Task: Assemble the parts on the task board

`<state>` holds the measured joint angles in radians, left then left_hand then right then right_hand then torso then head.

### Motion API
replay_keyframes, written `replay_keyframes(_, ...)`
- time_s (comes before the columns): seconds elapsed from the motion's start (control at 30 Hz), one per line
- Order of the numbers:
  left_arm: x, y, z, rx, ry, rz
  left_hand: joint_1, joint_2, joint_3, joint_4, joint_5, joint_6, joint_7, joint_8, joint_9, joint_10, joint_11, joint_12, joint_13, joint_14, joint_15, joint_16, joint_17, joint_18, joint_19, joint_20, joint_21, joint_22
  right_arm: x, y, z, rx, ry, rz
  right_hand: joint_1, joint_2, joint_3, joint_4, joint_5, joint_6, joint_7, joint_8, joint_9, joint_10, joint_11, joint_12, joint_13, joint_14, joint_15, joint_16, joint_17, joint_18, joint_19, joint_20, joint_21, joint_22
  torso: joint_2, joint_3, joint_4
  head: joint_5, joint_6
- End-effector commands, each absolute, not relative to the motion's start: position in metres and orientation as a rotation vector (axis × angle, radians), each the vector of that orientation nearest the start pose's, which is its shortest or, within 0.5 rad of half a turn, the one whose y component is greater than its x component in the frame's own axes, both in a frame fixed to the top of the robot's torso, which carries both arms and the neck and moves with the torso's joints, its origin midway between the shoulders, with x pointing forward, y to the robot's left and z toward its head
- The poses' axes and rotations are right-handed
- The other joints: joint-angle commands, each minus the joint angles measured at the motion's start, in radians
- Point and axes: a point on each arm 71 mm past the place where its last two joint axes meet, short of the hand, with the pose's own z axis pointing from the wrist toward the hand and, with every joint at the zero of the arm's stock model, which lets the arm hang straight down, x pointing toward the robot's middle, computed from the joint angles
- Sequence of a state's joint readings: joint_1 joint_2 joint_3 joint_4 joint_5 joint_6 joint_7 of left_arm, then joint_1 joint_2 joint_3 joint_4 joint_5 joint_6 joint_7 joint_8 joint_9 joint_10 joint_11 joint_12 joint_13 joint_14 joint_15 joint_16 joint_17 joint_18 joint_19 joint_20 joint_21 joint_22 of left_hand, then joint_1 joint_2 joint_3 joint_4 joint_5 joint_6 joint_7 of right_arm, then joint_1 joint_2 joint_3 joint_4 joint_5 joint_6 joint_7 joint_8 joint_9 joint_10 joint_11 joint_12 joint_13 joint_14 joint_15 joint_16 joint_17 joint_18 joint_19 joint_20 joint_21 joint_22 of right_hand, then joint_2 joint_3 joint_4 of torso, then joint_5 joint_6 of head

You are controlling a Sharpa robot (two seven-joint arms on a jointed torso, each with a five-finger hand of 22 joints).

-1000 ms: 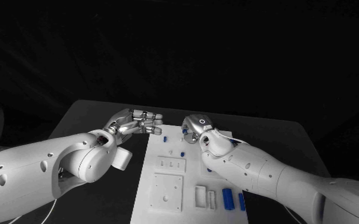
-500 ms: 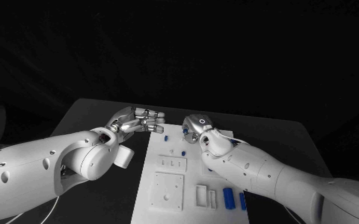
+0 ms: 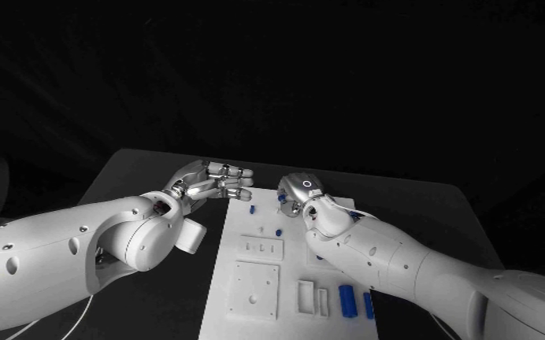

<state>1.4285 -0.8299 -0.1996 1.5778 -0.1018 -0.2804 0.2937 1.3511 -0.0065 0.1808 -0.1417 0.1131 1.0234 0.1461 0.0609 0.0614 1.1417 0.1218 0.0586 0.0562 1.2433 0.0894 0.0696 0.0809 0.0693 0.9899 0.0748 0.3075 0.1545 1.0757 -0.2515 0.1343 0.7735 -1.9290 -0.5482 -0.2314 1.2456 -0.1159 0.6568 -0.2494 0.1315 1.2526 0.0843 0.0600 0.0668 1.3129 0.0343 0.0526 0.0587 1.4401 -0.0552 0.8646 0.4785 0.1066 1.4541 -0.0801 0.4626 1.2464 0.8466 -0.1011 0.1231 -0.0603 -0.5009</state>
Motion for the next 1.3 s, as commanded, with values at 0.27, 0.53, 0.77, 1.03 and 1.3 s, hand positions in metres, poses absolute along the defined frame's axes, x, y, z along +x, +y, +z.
replay_keyframes(0.27, 0.4937, 0.1800, -0.1256, -0.829, 1.595, -1.533, -0.007, -0.001, -0.006, 0.002, 0.000, -0.008, 0.000, 0.003, 0.001, -0.005, -0.001, 0.000, 0.002, -0.007, 0.002, -0.004, -0.001, -0.002, 0.007, 0.000, -0.007, -0.001, 0.5760, -0.1077, -0.2337, -0.205, 1.407, 0.289, 0.003, 0.000, -0.006, 0.009, -0.013, -0.017, 0.007, 0.003, 0.001, -0.024, 0.010, 0.005, 0.001, 0.001, 0.003, -0.007, -0.002, 0.014, 0.012, 0.006, -0.021, 0.004, 0.001, -0.0009, -0.0025, -0.001, 0.002)
replay_keyframes(0.53, 0.4948, 0.1791, -0.1257, -0.828, 1.595, -1.533, -0.008, -0.001, -0.007, 0.005, 0.000, -0.008, 0.000, 0.003, 0.001, -0.005, 0.000, 0.000, 0.002, -0.007, 0.002, -0.004, -0.002, -0.002, 0.008, 0.000, -0.007, -0.004, 0.5753, -0.1060, -0.2350, -0.206, 1.419, 0.302, 0.002, 0.000, -0.013, 0.012, -0.015, -0.026, 0.009, 0.003, 0.000, -0.034, 0.013, 0.005, 0.001, 0.002, 0.006, -0.007, -0.002, 0.014, 0.016, 0.008, -0.030, 0.007, 0.002, -0.0015, -0.0033, -0.002, -0.001)
replay_keyframes(0.77, 0.4949, 0.1793, -0.1258, -0.828, 1.595, -1.532, -0.008, -0.001, -0.007, 0.005, 0.000, -0.008, 0.000, 0.003, 0.001, -0.005, 0.000, 0.000, 0.002, -0.007, 0.002, -0.004, -0.002, -0.002, 0.008, 0.000, -0.007, -0.004, 0.5755, -0.1071, -0.2343, -0.175, 1.412, 0.339, -0.023, -0.029, -0.037, 0.028, 0.000, -0.108, 0.030, 0.002, -0.004, -0.138, 0.043, 0.005, 0.000, 0.003, 0.032, -0.014, -0.007, 0.026, 0.013, 0.030, -0.085, -0.010, 0.001, -0.0015, -0.0035, 0.000, -0.001)
replay_keyframes(1.03, 0.4950, 0.1814, -0.1257, -0.831, 1.592, -1.527, -0.008, -0.001, -0.007, 0.005, 0.000, -0.008, 0.000, 0.003, 0.001, -0.005, 0.000, 0.000, 0.002, -0.007, 0.002, -0.004, -0.002, -0.002, 0.008, 0.000, -0.007, -0.004, 0.5747, -0.1093, -0.2304, -0.145, 1.384, 0.376, 0.021, -0.041, -0.197, 0.061, 0.026, -0.179, 0.023, 0.002, -0.005, -0.256, 0.068, 0.005, -0.001, 0.004, 0.042, -0.026, -0.022, 0.055, 0.038, 0.047, -0.169, -0.065, 0.001, 0.0009, -0.0057, 0.004, 0.000)
replay_keyframes(1.3, 0.4952, 0.1843, -0.1257, -0.835, 1.588, -1.521, -0.008, -0.001, -0.007, 0.005, 0.000, -0.008, 0.000, 0.003, 0.001, -0.005, 0.000, 0.000, 0.002, -0.007, 0.002, -0.004, -0.002, -0.002, 0.008, 0.000, -0.007, -0.004, 0.5726, -0.1115, -0.2273, -0.134, 1.374, 0.397, 0.039, -0.045, -0.223, 0.066, 0.044, -0.181, 0.030, 0.002, -0.005, -0.265, 0.071, 0.005, -0.001, 0.002, 0.041, -0.026, -0.024, 0.057, 0.044, 0.045, -0.179, -0.070, 0.002, 0.0005, -0.0067, 0.003, 0.002)
